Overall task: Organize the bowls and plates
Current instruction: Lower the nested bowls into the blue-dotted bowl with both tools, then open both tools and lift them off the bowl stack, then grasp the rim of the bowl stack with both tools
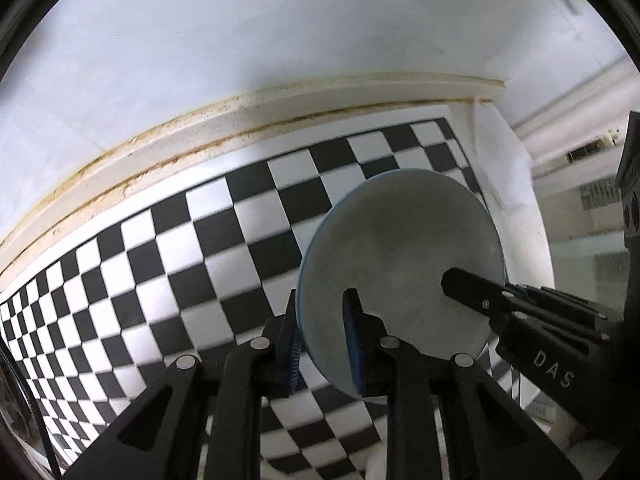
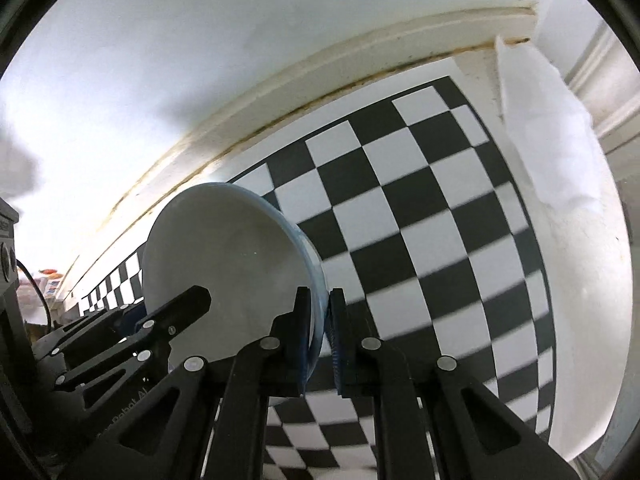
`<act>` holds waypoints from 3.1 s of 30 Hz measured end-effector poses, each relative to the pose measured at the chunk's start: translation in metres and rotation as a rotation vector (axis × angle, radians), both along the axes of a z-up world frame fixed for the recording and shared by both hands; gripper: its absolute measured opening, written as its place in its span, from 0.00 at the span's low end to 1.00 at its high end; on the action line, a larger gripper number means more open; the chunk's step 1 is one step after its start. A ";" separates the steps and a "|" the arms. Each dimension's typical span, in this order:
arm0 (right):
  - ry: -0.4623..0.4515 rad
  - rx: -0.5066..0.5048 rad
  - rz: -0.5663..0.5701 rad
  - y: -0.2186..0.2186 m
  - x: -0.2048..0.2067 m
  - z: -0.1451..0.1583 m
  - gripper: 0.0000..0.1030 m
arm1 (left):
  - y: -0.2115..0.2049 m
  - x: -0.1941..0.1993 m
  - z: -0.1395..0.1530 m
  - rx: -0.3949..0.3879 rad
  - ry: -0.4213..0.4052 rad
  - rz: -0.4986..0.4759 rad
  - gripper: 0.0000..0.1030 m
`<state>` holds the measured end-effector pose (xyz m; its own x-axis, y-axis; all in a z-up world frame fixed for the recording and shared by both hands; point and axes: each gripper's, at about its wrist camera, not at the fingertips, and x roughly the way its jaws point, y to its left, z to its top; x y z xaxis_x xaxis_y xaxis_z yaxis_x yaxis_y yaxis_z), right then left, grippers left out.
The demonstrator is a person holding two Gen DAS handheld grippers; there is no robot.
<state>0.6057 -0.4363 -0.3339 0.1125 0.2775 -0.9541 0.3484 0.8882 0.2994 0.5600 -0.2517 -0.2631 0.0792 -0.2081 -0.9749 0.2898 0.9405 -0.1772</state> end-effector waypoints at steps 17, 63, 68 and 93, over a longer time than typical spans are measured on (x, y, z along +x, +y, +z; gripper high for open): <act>-0.038 -0.018 0.005 0.012 -0.177 0.083 0.11 | -0.009 -0.153 0.039 -0.024 0.010 -0.088 0.17; 0.010 -0.105 0.055 0.029 -0.276 0.072 0.18 | -0.001 -0.243 0.039 0.057 -0.063 -0.083 0.17; -0.047 -0.139 0.077 0.042 -0.301 0.107 0.19 | 0.015 -0.271 0.071 0.042 -0.135 -0.065 0.19; -0.324 -0.255 0.023 0.064 -0.398 0.255 0.84 | 0.042 -0.353 0.174 -0.028 -0.413 -0.028 0.69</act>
<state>0.2073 -0.3727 -0.0787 0.4152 0.0432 -0.9087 0.2509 0.9547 0.1600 0.2069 -0.2092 -0.0891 0.4569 -0.2418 -0.8560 0.3669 0.9279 -0.0662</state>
